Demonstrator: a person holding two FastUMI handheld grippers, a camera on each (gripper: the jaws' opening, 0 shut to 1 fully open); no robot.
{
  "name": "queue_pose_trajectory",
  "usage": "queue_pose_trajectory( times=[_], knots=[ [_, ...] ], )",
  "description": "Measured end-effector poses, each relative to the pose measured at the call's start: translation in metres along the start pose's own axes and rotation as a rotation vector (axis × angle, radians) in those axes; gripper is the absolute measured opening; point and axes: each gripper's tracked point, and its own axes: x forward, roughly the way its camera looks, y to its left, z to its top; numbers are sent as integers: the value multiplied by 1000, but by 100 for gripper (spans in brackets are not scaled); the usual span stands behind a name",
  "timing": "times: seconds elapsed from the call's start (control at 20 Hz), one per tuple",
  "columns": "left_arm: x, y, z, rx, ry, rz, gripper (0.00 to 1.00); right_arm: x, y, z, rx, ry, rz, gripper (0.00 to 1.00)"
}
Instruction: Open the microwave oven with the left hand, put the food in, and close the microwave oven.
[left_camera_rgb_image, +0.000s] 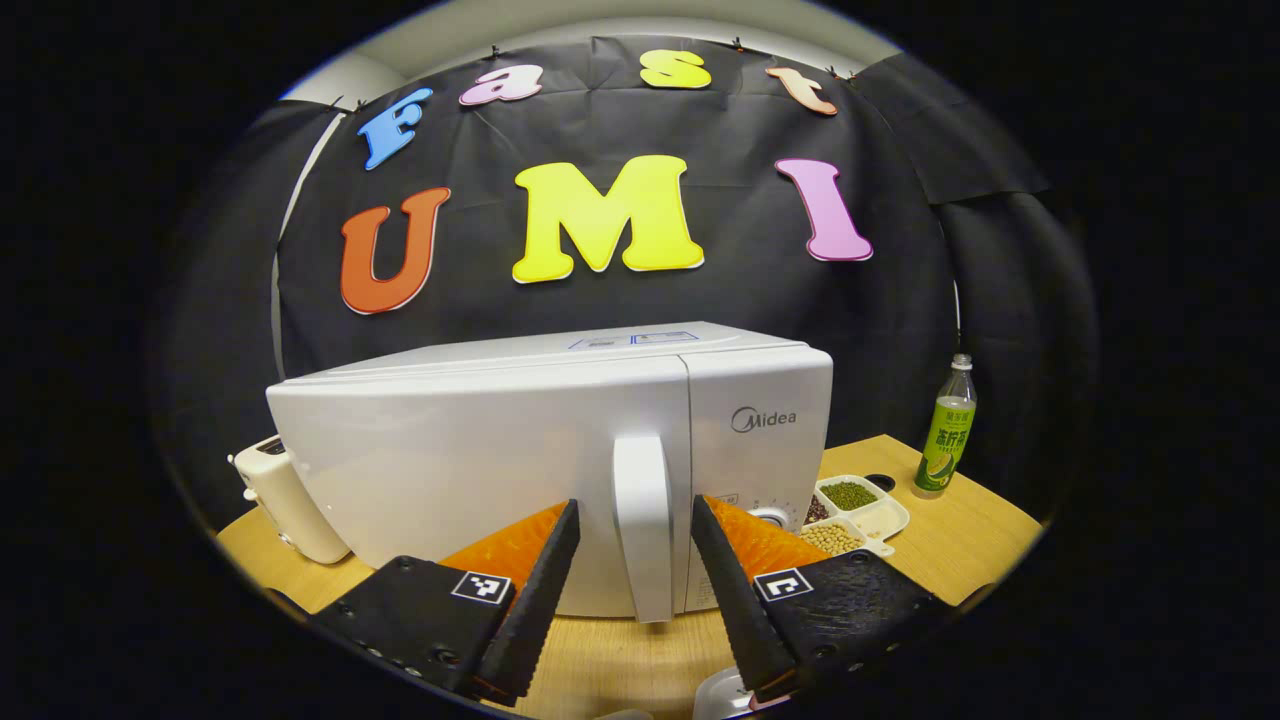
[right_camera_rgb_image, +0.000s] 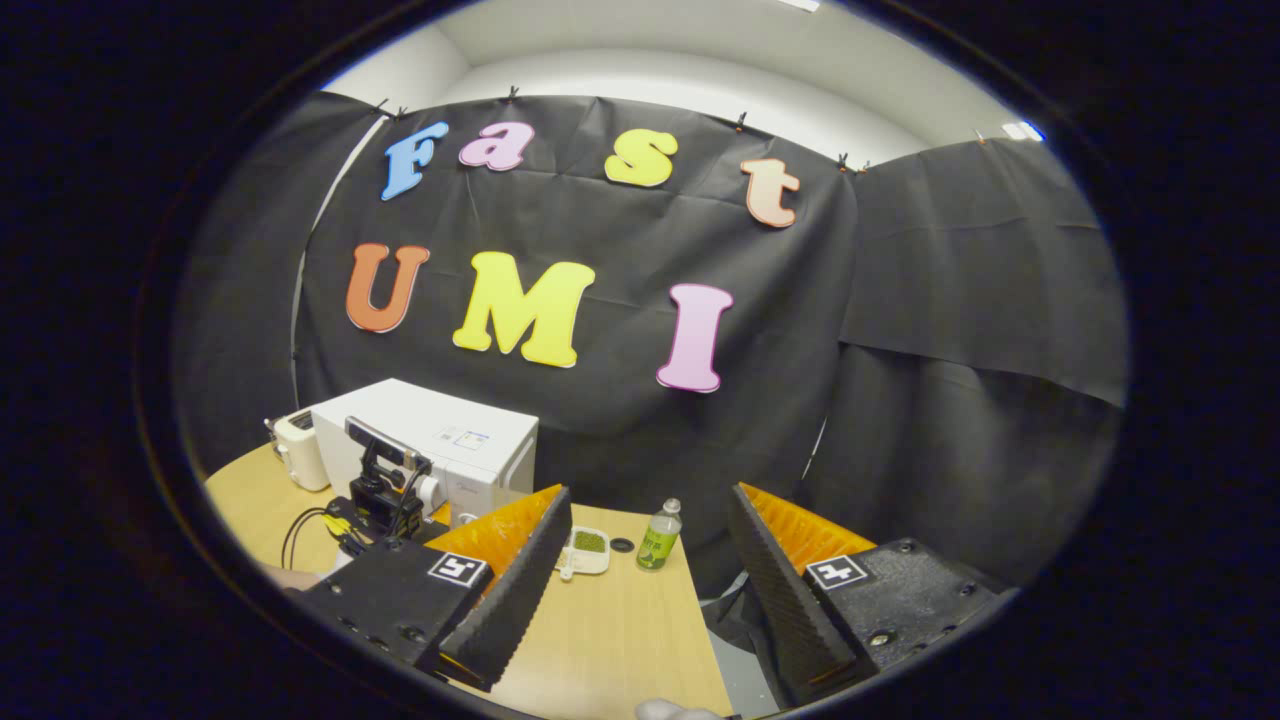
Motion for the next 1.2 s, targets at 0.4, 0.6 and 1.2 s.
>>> queue_pose_trajectory(
  times=[0.4, 0.6, 1.2],
  knots=[
    [-3, -7, -4, -123, 13, -33, 16, 9, 16, -7, -16, 34, 57, 100],
    [-5, -7, -6, -124, 30, -53, 2, 6, 18, -8, -23, 32, 73, 97],
    [-82, 9, -21, -88, 31, -139, 2, -11, 32, -4, -15, -2, 104, 97]
  ],
)
